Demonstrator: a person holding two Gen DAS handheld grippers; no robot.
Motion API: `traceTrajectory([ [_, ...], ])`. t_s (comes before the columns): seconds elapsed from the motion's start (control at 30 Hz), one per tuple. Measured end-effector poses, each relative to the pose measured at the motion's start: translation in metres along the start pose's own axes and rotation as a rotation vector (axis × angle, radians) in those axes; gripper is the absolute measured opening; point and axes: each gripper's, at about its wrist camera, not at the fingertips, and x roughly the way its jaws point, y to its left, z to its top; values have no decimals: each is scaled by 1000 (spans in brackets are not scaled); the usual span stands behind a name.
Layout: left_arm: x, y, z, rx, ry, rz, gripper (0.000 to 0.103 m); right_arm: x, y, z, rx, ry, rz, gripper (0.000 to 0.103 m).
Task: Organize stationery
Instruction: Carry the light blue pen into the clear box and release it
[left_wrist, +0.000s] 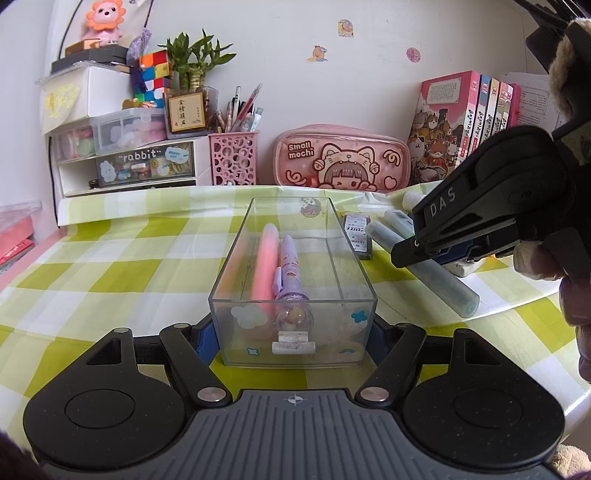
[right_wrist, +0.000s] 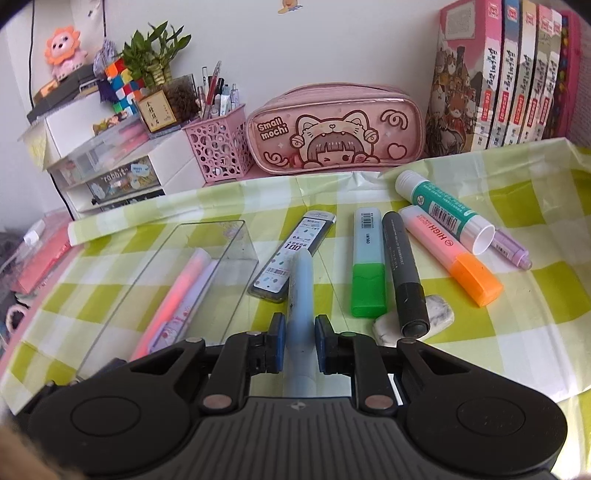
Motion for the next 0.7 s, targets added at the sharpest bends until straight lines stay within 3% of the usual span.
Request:
traceTrajectory([
  [0.5, 0, 0, 0, 0, 0, 0, 73, -19, -9, 15, 315, -8, 205, 41],
  [0.7, 0, 0, 0, 0, 0, 0, 73, -13, -1, 18, 390, 6, 244, 41],
])
